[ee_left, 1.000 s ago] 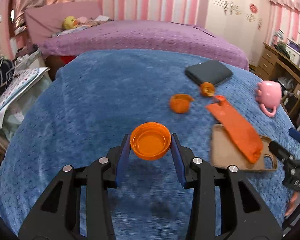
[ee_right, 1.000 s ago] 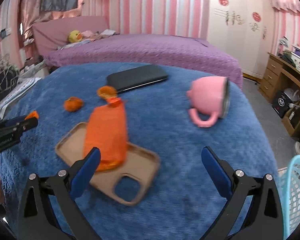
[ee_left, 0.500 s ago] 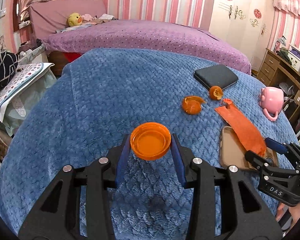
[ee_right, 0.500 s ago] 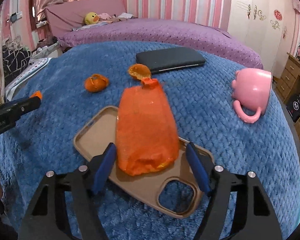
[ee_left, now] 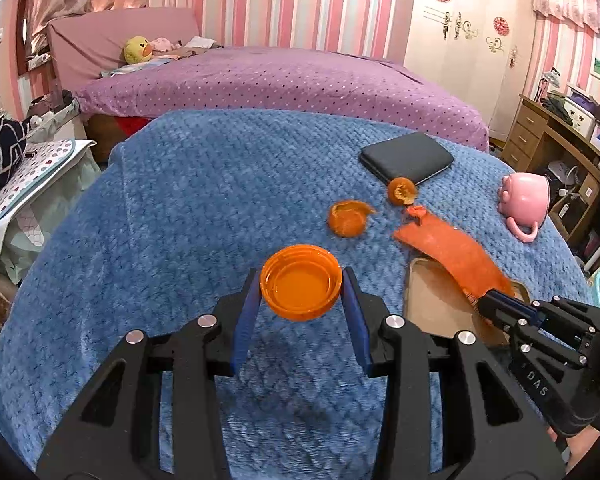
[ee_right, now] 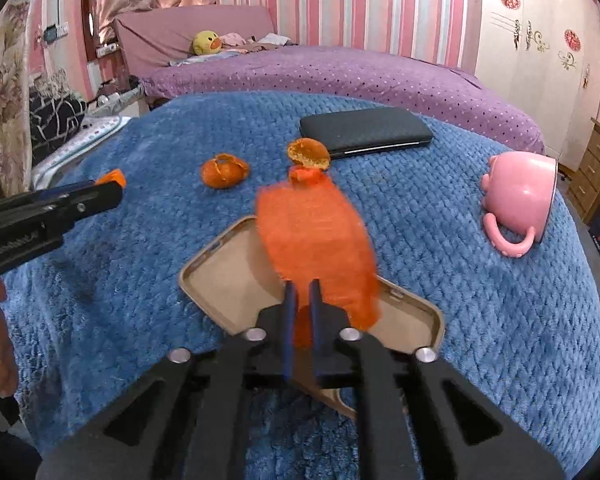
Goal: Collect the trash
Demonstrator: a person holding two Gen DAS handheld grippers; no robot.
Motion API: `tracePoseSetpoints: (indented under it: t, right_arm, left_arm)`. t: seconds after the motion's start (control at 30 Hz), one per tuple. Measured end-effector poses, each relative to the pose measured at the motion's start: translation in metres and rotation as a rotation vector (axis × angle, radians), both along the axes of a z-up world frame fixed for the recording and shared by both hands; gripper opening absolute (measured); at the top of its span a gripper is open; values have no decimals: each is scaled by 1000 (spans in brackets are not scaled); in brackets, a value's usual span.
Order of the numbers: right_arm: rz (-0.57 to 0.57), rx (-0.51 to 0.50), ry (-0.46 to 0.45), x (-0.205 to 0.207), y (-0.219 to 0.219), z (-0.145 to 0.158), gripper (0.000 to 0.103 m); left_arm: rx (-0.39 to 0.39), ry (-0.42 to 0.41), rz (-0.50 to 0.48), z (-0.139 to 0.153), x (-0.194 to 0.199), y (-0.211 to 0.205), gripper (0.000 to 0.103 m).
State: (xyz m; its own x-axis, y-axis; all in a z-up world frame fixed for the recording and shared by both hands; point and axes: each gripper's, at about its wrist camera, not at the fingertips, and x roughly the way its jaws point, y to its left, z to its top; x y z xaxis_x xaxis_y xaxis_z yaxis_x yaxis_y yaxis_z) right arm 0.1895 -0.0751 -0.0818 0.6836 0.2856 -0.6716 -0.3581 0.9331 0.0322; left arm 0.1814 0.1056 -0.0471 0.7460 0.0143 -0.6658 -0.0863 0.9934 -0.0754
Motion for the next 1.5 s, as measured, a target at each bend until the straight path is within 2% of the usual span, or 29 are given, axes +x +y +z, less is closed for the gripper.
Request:
tracePoseSetpoints:
  t: [0.23, 0.6, 0.67, 0.77, 0.9, 0.93, 1.0, 1.03, 1.17, 1.3, 1.5]
  right_arm:
    - [-32, 59, -42, -5, -35, 15, 3]
    - [-139, 78, -116, -21, -111, 48, 3]
    - [-168, 76, -111, -21, -126, 49, 3]
    - [-203, 69, -52, -15, -149, 39, 3]
    - [-207, 79, -32, -13, -157, 31, 7]
    - [-203, 80, -29, -12, -156, 31, 8]
    - [-191, 72, -30, -11, -149, 29, 48]
    - [-180, 71, -46, -11, -143, 29, 75]
    - [-111, 76, -5, -5, -119, 17, 76]
    - [-44, 31, 27, -2, -88, 4, 76]
    - [-34, 2, 98, 8, -71, -16, 74]
  left_arm:
    - [10, -6, -17, 3, 2, -18, 40]
    - [37, -19, -82, 6, 1, -60, 40]
    - [37, -22, -90, 6, 0, -66, 40]
    - [41, -23, -98, 7, 1, -73, 40]
    - [50, -20, -99, 5, 2, -75, 40]
    - [49, -17, -96, 4, 3, -74, 40]
    - [45, -11, -88, 3, 4, -72, 40]
    - [43, -9, -84, 2, 5, -71, 40]
    - [43, -9, -76, 2, 5, -67, 40]
    - [31, -15, -65, 5, 5, -62, 40]
    - [25, -29, -65, 9, 3, -58, 40]
